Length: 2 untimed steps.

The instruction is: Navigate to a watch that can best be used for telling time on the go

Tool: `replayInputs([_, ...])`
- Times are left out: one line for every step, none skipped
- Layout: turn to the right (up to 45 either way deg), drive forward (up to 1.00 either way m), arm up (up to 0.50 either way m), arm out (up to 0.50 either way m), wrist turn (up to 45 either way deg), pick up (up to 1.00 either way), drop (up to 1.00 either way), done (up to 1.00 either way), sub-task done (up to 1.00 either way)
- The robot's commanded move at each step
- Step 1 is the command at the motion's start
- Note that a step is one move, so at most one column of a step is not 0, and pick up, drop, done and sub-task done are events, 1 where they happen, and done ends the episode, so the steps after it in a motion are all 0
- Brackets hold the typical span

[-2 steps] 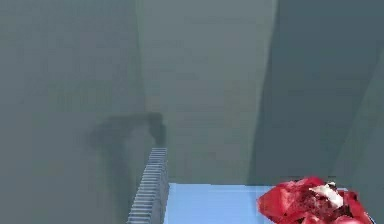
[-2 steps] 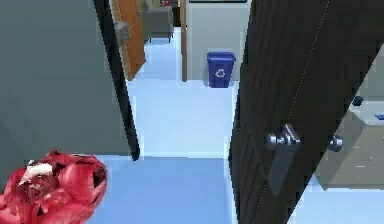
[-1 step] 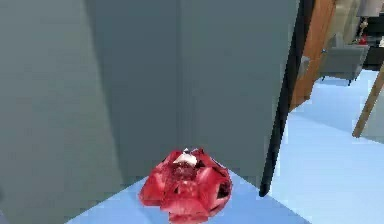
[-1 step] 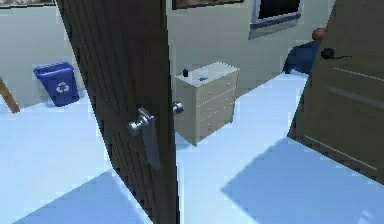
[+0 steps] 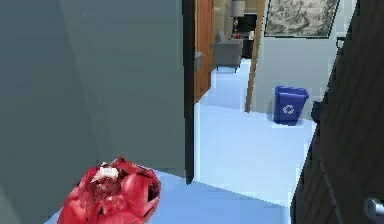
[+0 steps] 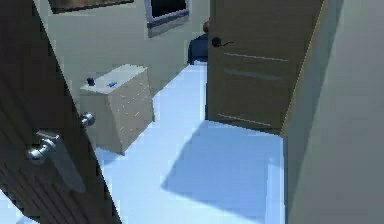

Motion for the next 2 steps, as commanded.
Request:
replayInputs([0.0, 0.50, 0.00, 0.00, 0.0, 0.00, 0.00, 0.00, 0.00])
replayInputs([21.0, 0.00, 0.00, 0.00, 0.0, 0.00, 0.00, 0.00, 0.00])
